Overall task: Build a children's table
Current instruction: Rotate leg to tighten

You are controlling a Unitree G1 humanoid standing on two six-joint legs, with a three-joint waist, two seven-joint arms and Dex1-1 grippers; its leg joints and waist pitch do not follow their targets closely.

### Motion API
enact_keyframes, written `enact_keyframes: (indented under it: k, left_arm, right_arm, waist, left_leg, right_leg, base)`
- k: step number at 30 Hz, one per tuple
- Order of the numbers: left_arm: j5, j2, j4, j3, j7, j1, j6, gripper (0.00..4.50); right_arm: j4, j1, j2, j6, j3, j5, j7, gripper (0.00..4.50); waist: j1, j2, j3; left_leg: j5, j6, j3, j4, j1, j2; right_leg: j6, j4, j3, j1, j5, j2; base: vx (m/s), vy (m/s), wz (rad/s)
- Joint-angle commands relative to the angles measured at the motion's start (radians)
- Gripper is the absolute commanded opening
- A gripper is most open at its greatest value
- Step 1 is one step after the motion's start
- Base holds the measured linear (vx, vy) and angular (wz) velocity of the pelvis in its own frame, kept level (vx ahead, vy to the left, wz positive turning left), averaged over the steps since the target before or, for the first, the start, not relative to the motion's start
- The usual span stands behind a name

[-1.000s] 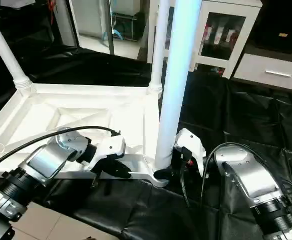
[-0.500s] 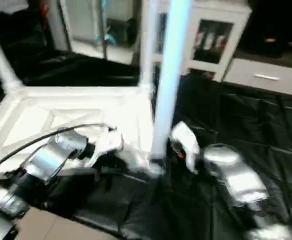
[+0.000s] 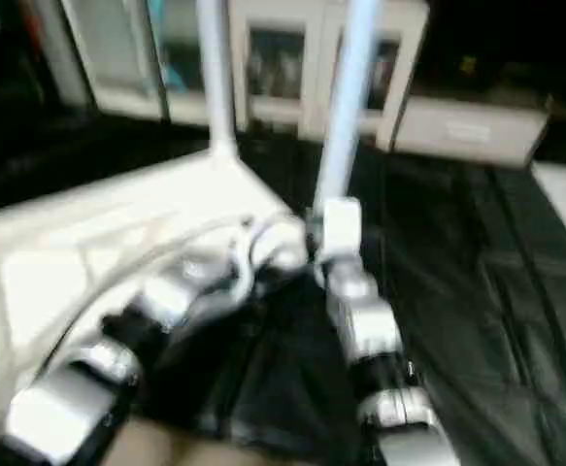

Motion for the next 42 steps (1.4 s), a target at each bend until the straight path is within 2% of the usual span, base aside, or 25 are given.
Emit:
enact_keyframes:
  k: [1, 2, 3, 5, 6, 7, 8, 10, 14, 15, 16, 18, 20, 21, 22, 23, 26, 27, 28, 33, 35, 38, 40, 41, 42]
  left_arm:
    - [0.026, 0.004, 0.045, 0.014, 0.068, -0.020, -0.006, 0.00]
    - [0.026, 0.004, 0.059, 0.012, 0.071, -0.025, -0.014, 0.00]
    - [0.025, 0.007, 0.064, 0.011, 0.066, -0.026, -0.019, 0.00]
    - [0.027, 0.013, 0.073, 0.007, 0.055, -0.028, -0.036, 0.00]
    - [0.030, 0.017, 0.084, 0.006, 0.050, -0.031, -0.052, 0.00]
    - [0.029, 0.022, 0.093, 0.006, 0.036, -0.031, -0.073, 0.00]
    - [0.023, 0.027, 0.091, 0.007, 0.011, -0.027, -0.084, 0.00]
    - [0.017, 0.040, 0.075, 0.001, -0.056, -0.012, -0.094, 0.00]
    - [0.020, 0.072, 0.042, -0.038, -0.198, 0.016, -0.097, 0.00]
    - [0.020, 0.092, 0.023, -0.050, -0.235, 0.029, -0.094, 0.00]
    - [0.020, 0.094, 0.022, -0.051, -0.239, 0.030, -0.092, 0.00]
    - [0.015, 0.144, -0.034, -0.080, -0.345, 0.062, -0.067, 0.00]
    - [0.018, 0.155, -0.048, -0.086, -0.373, 0.069, -0.073, 0.00]
    - [0.015, 0.180, -0.084, -0.102, -0.437, 0.084, -0.054, 0.00]
    - [0.014, 0.185, -0.091, -0.105, -0.451, 0.088, -0.049, 0.00]
    - [0.014, 0.200, -0.112, -0.116, -0.488, 0.097, -0.047, 0.00]
    - [0.016, 0.241, -0.168, -0.146, -0.574, 0.116, -0.035, 0.00]
    - [0.013, 0.265, -0.202, -0.165, -0.625, 0.123, -0.034, 0.00]
    - [0.010, 0.280, -0.226, -0.176, -0.656, 0.127, -0.037, 0.00]
    - [-0.003, 0.327, -0.341, -0.207, -0.749, 0.162, -0.007, 0.00]
    - [0.006, 0.333, -0.358, -0.217, -0.755, 0.167, 0.000, 0.00]
    - [0.010, 0.333, -0.390, -0.227, -0.755, 0.178, 0.015, 0.00]
    - [0.014, 0.334, -0.409, -0.235, -0.757, 0.184, 0.023, 0.00]
    - [0.016, 0.334, -0.425, -0.237, -0.756, 0.190, 0.032, 0.00]
    - [0.016, 0.334, -0.428, -0.237, -0.756, 0.191, 0.034, 0.00]
  right_arm:
    - [0.071, 0.015, 0.024, 0.010, -0.005, 0.005, -0.005, 2.07]
    - [0.066, 0.009, 0.029, -0.006, -0.011, 0.009, 0.009, 2.07]
    - [0.051, 0.011, 0.029, -0.023, -0.014, 0.010, 0.020, 2.07]
    - [0.026, 0.016, 0.019, -0.039, -0.005, 0.002, 0.040, 2.59]
    - [0.020, 0.017, 0.015, -0.048, -0.001, -0.006, 0.040, 2.72]
    - [0.005, 0.022, 0.005, -0.058, 0.007, -0.009, 0.059, 2.75]
    - [-0.027, 0.034, -0.009, -0.059, 0.010, -0.011, 0.071, 2.81]
    - [-0.095, 0.055, -0.039, -0.051, 0.010, 0.005, 0.118, 3.06]
    - [-0.205, 0.092, -0.111, 0.001, 0.000, 0.048, 0.241, 3.36]
    - [-0.263, 0.114, -0.160, 0.041, 0.005, 0.077, 0.321, 3.49]
    - [-0.268, 0.116, -0.165, 0.044, 0.006, 0.079, 0.328, 3.58]
    - [-0.413, 0.172, -0.310, 0.133, 0.028, 0.147, 0.536, 3.70]
    - [-0.444, 0.185, -0.339, 0.145, 0.028, 0.161, 0.574, 3.80]
    - [-0.497, 0.212, -0.421, 0.159, 0.030, 0.186, 0.673, 4.05]
    - [-0.509, 0.218, -0.439, 0.162, 0.031, 0.191, 0.696, 4.05]
    - [-0.532, 0.236, -0.485, 0.160, 0.036, 0.196, 0.752, 4.08]
    - [-0.605, 0.292, -0.604, 0.183, 0.046, 0.236, 0.912, 4.08]
    - [-0.636, 0.323, -0.659, 0.185, 0.062, 0.248, 0.990, 4.08]
    - [-0.651, 0.341, -0.688, 0.182, 0.075, 0.249, 1.031, 4.08]
    - [-0.650, 0.343, -0.689, 0.152, 0.182, 0.197, 1.083, 4.08]
    - [-0.632, 0.330, -0.673, 0.147, 0.198, 0.186, 1.079, 4.08]
    - [-0.595, 0.299, -0.638, 0.120, 0.220, 0.162, 1.070, 4.08]
    - [-0.570, 0.276, -0.624, 0.105, 0.235, 0.141, 1.068, 4.08]
    - [-0.555, 0.265, -0.621, 0.095, 0.247, 0.127, 1.069, 4.08]
    - [-0.552, 0.263, -0.620, 0.092, 0.249, 0.124, 1.069, 4.08]
  waist:
    - [0.024, -0.010, -0.040]
    - [0.033, -0.006, -0.051]
    - [0.047, 0.005, -0.075]
    - [0.050, 0.015, -0.070]
    - [0.047, 0.019, -0.075]
    - [0.048, 0.021, -0.083]
    - [0.047, 0.033, -0.084]
    - [0.044, 0.024, -0.077]
    - [0.047, 0.024, -0.073]
    - [0.049, 0.030, -0.070]
    - [0.050, 0.026, -0.070]
    - [0.057, 0.031, -0.069]
    - [0.060, 0.027, -0.068]
    - [0.061, 0.036, -0.068]
    - [0.063, 0.031, -0.067]
    - [0.063, 0.042, -0.068]
    - [0.066, 0.037, -0.063]
    - [0.067, 0.032, -0.062]
    - [0.069, 0.035, -0.062]
    - [0.060, 0.037, -0.062]
    - [0.061, 0.045, -0.065]
    - [0.063, 0.042, -0.067]
    - [0.066, 0.037, -0.067]
    - [0.065, 0.025, -0.067]
    - [0.069, 0.028, -0.067]
  left_leg:
    - [-0.266, -0.004, -0.021, -0.033, 0.013, -0.009]
    - [-0.165, 0.004, -0.035, -0.048, -0.018, 0.010]
    - [0.079, -0.016, -0.038, -0.094, -0.048, 0.023]
    - [0.050, -0.013, -0.027, -0.099, -0.032, 0.021]
    - [0.023, -0.023, -0.025, -0.098, -0.041, 0.021]
    - [0.043, -0.013, -0.021, -0.092, -0.032, 0.022]
    - [0.083, 0.001, -0.022, -0.089, -0.038, 0.018]
    - [0.037, 0.021, -0.014, -0.094, -0.036, 0.017]
    - [-0.051, 0.043, -0.008, -0.102, -0.029, 0.029]
    - [-0.069, 0.042, -0.006, -0.102, -0.028, 0.030]
    - [-0.071, 0.044, -0.005, -0.102, -0.027, 0.031]
    - [-0.076, 0.053, -0.005, -0.101, -0.025, 0.034]
    - [-0.075, 0.061, -0.004, -0.101, -0.028, 0.035]
    - [-0.082, 0.058, -0.004, -0.102, -0.029, 0.035]
    - [-0.099, 0.054, -0.002, -0.101, -0.025, 0.038]
    - [-0.098, 0.052, -0.003, -0.100, -0.026, 0.036]
    - [-0.120, 0.058, 0.000, -0.101, -0.028, 0.037]
    - [-0.133, 0.064, 0.003, -0.103, -0.030, 0.036]
    - [-0.135, 0.064, 0.002, -0.104, -0.029, 0.039]
    - [-0.128, 0.050, 0.009, -0.105, -0.025, 0.042]
    - [-0.116, 0.049, 0.010, -0.103, -0.021, 0.043]
    - [-0.091, 0.049, 0.012, -0.100, -0.020, 0.042]
    - [-0.085, 0.054, 0.014, -0.099, -0.020, 0.040]
    - [-0.082, 0.057, 0.015, -0.099, -0.021, 0.040]
    - [-0.068, 0.060, 0.014, -0.099, -0.022, 0.040]
  right_leg:
    - [-0.031, -0.208, 0.062, -0.029, -0.822, -0.099]
    - [-0.036, -0.190, 0.077, 0.002, -0.783, -0.114]
    - [-0.073, -0.128, 0.045, 0.028, -0.247, -0.037]
    - [-0.125, -0.117, 0.045, 0.011, -0.043, -0.019]
    - [-0.167, -0.104, 0.046, 0.020, 0.077, -0.012]
    - [-0.201, -0.098, 0.046, 0.018, 0.192, -0.009]
    - [-0.220, -0.092, 0.044, 0.024, 0.293, -0.004]
    - [-0.233, -0.100, 0.043, 0.025, 0.285, -0.004]
    - [-0.255, -0.113, 0.048, 0.022, 0.160, -0.014]
    - [-0.260, -0.113, 0.051, 0.019, 0.134, -0.014]
    - [-0.256, -0.116, 0.051, 0.022, 0.136, -0.013]
    - [-0.259, -0.114, 0.054, 0.022, 0.155, -0.014]
    - [-0.257, -0.115, 0.054, 0.025, 0.161, -0.015]
    - [-0.262, -0.114, 0.053, 0.023, 0.148, -0.017]
    - [-0.263, -0.118, 0.054, 0.022, 0.135, -0.016]
    - [-0.268, -0.115, 0.054, 0.022, 0.135, -0.016]
    - [-0.272, -0.121, 0.056, 0.023, 0.092, -0.016]
    - [-0.263, -0.128, 0.056, 0.022, 0.006, -0.019]
    - [-0.259, -0.129, 0.057, 0.022, -0.017, -0.021]
    - [-0.266, -0.129, 0.059, 0.007, -0.057, -0.016]
    - [-0.276, -0.125, 0.061, 0.002, -0.028, -0.014]
    - [-0.293, -0.117, 0.063, 0.003, 0.046, -0.011]
    - [-0.294, -0.114, 0.065, 0.004, 0.049, -0.012]
    - [-0.294, -0.116, 0.065, 0.005, 0.047, -0.012]
    - [-0.291, -0.113, 0.065, 0.006, 0.041, -0.013]
  base:
    - [0.066, -0.137, -0.02]
    - [0.046, -0.051, -0.33]
    - [0.076, -0.013, -0.20]
    - [0.038, -0.006, -0.10]
    - [0.000, 0.000, 0.00]
    - [0.000, 0.000, 0.00]
    - [0.000, 0.000, 0.00]
    - [0.000, 0.000, 0.00]
    - [0.000, 0.000, 0.00]
    - [0.000, 0.000, 0.00]
    - [0.000, 0.000, 0.00]
    - [0.000, 0.000, 0.00]
    - [0.000, 0.000, 0.00]
    - [0.000, 0.000, 0.00]
    - [0.000, 0.000, 0.00]
    - [0.000, 0.000, 0.00]
    - [0.000, 0.000, 0.00]
    - [0.000, 0.000, 0.00]
    - [0.000, 0.000, 0.00]
    - [0.000, 0.000, 0.00]
    - [0.000, 0.000, 0.00]
    - [0.000, 0.000, 0.00]
    - [0.000, 0.000, 0.00]
    - [0.000, 0.000, 0.00]
    - [0.000, 0.000, 0.00]
